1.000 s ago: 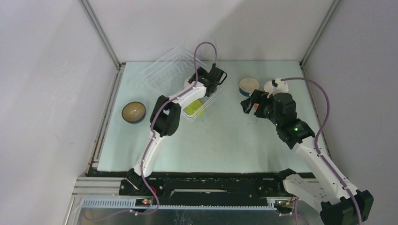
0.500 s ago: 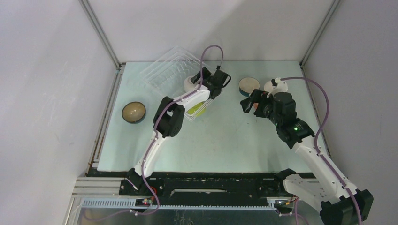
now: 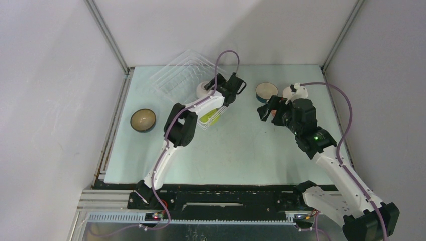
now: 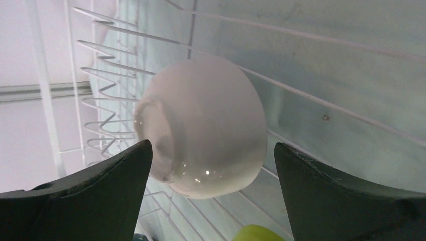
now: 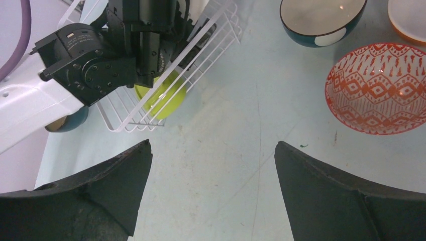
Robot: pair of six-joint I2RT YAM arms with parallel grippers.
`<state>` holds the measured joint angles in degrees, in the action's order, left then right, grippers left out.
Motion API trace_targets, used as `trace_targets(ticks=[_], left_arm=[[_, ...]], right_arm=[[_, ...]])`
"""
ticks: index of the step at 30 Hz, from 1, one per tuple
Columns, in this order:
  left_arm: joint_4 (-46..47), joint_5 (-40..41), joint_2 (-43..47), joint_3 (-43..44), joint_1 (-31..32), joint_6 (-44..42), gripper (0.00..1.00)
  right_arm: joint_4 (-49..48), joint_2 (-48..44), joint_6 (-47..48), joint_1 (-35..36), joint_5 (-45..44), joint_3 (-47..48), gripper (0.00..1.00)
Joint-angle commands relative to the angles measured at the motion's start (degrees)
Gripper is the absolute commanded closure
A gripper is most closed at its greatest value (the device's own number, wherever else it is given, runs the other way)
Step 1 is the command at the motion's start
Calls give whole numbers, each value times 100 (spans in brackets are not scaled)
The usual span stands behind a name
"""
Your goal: Unload the bowls from the dish rack
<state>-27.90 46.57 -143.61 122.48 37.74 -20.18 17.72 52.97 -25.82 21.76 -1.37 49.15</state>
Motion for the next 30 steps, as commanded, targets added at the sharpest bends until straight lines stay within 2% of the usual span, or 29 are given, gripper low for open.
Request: trace_targets(ticks=[1,9,21,30], left_arm=[[-239,-651,181,-12,-91,300,0],[63,412,-63,165,-68,-177,0],[1061,902,215,-113,-73,-733,3],[1478,1053,422,-444,-26,-954,8]], right_arm=[[-129,-42,106,-15,-1,245,1],[-154,-11,95,-18,39,245,0],[-84,-106,110,-20,14,268,0],[-32,-121,139,-30,-17,319,0]])
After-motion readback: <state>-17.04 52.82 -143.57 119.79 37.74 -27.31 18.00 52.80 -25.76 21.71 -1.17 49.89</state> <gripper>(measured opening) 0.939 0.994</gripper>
